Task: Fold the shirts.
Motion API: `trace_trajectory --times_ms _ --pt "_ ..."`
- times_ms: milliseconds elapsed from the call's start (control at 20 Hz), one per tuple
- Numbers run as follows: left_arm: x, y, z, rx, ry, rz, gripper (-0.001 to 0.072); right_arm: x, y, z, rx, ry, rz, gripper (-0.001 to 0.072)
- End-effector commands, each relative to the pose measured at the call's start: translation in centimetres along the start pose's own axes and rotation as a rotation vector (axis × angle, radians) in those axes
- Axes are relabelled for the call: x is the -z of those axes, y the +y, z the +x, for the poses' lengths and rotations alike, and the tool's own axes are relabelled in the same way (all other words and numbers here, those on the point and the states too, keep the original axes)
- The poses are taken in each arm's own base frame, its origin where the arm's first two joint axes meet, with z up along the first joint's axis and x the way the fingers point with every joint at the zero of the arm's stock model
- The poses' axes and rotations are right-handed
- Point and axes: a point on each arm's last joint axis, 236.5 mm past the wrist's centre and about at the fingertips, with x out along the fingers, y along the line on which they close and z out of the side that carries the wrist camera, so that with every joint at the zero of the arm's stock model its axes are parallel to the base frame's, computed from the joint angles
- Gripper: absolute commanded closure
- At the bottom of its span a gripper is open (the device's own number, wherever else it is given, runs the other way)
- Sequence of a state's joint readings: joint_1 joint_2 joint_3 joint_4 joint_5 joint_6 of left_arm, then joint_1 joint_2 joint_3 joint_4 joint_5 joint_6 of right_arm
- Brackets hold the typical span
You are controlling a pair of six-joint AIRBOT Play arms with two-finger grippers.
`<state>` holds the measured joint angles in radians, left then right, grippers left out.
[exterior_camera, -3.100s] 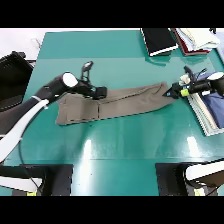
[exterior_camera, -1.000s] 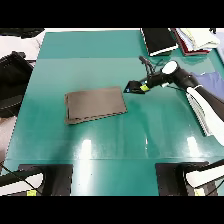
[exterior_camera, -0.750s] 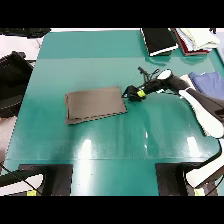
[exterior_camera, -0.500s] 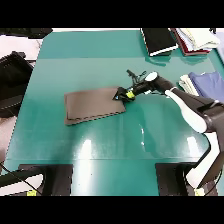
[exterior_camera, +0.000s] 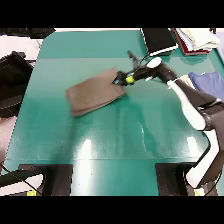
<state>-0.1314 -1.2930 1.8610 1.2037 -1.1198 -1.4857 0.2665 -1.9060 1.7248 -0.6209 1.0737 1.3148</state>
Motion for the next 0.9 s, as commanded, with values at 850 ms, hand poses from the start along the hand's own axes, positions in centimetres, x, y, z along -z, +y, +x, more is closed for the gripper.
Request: trace_trajectory --times_ms 850 --pt "-0.6 -2.4 -0.2 0.104 -0.020 -0.085 0.0684 -5.5 -19.6 -49.8 0.590 -0.802 0.231 0.0694"
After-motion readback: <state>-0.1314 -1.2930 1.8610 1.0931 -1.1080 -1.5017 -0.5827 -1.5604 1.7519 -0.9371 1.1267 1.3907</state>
